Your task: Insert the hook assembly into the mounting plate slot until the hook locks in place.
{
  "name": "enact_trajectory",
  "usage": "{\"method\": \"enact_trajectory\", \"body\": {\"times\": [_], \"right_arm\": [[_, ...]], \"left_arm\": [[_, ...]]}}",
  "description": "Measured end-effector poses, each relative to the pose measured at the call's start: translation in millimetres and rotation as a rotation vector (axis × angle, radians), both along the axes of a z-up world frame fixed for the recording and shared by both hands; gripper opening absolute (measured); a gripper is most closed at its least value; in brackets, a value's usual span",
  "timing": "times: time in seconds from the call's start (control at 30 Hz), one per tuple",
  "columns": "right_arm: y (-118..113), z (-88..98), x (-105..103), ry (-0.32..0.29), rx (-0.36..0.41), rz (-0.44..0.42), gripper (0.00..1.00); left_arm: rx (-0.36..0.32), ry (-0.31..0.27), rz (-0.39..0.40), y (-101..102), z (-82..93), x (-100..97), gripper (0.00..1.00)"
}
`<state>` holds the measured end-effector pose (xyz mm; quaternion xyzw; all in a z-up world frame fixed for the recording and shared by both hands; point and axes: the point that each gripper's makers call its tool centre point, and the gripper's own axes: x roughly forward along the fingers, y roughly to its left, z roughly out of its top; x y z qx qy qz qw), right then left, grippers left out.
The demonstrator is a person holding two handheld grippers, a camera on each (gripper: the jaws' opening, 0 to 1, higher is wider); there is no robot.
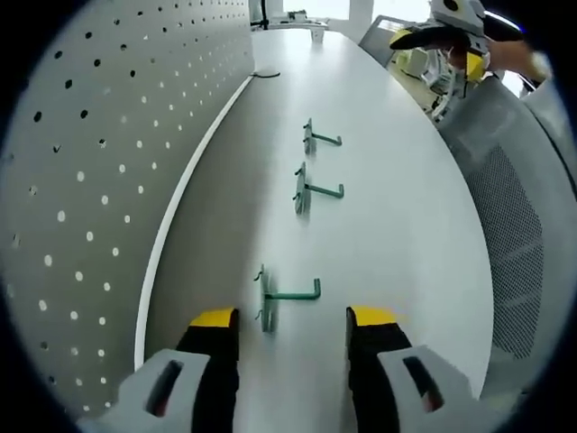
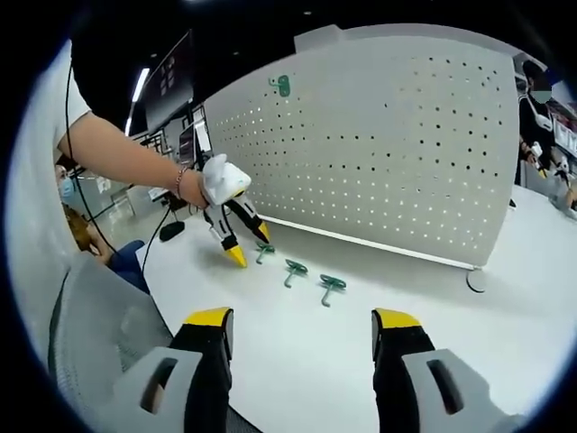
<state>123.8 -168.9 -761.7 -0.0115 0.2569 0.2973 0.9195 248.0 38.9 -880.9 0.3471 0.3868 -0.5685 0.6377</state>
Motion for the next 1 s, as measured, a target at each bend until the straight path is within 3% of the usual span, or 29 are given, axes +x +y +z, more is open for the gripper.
{"method": "enact_trajectory", "body": {"times": [0.13,0.23,0.83,1.0], "right_arm": [[-1.4,-1.4,-0.5,0.005,0.004,-0.012,0.59],[-2.8,-0.4,-0.2,-0.004,-0.004,-0.017,0.55],[-7.6,0.6,0.3,-0.012,-0.007,-0.034,0.52],[-8.5,1.5,0.1,-0.012,-0.007,-0.037,0.53]], "left_arm": [[-0.011,-0.002,0.019,0.9,0.6,3.3,0.44],[-0.026,-0.005,0.077,1.9,1.2,10.5,0.36],[-0.031,-0.037,0.120,0.8,1.0,14.4,0.18],[-0.030,-0.052,0.149,2.8,0.8,17.1,0.05]]}}
